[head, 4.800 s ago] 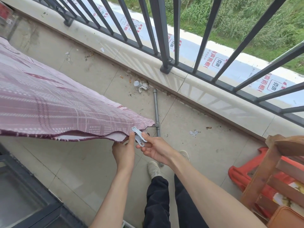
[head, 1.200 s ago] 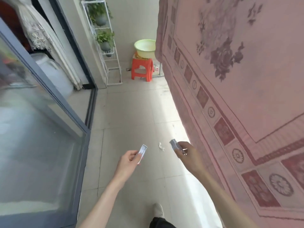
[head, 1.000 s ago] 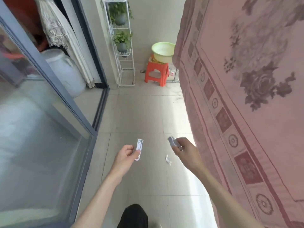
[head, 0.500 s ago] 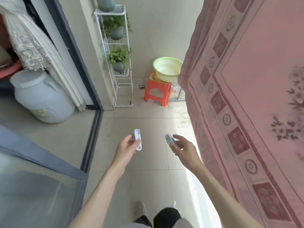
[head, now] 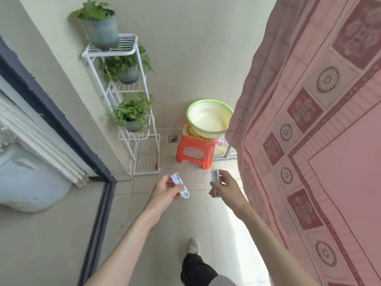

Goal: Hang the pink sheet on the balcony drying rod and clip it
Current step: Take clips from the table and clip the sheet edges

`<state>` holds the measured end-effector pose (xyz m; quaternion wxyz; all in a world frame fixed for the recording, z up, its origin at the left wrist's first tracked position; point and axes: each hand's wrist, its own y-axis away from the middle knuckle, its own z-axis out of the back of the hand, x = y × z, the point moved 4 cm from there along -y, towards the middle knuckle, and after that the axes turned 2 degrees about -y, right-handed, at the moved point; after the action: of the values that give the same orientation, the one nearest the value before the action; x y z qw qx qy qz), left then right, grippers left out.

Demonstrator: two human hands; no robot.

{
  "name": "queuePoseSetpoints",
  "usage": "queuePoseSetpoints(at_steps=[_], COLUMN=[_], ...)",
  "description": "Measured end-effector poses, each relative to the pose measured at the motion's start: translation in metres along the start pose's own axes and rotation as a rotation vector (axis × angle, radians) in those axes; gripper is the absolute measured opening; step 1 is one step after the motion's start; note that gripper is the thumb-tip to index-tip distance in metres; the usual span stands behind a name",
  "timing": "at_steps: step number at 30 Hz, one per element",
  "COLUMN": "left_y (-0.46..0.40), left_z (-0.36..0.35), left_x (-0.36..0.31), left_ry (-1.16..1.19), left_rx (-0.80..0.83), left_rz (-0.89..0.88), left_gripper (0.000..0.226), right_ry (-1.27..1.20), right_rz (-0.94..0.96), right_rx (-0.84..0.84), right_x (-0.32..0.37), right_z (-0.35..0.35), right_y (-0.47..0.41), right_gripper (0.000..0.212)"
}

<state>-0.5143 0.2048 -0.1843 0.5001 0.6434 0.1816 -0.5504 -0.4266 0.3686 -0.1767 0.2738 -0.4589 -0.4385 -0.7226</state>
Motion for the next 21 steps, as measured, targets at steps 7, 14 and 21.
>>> queuePoseSetpoints(at_steps=[7,14,21], left_y=[-0.13,-0.273,-0.419], left_z=[-0.017,-0.049,-0.075], left_x=[-0.098,-0.166,-0.229], left_ry=[0.001,-0.007,-0.082], left_rx=[0.035,0.147,0.339], left_rz=[-0.057,-0.079,-0.068], left_gripper=[0.019,0.016,0.006], right_ry=[-0.135,-0.154,-0.211], right_rz=[0.047,-0.005,-0.09], right_rx=[0.122,0.085,-0.065], right_x=[0.084,0.116,0.148], right_z=[0.027,0.051,0.077], right_y=[-0.131,-0.261,-0.382], right_gripper=[0.009,0.01,0.018])
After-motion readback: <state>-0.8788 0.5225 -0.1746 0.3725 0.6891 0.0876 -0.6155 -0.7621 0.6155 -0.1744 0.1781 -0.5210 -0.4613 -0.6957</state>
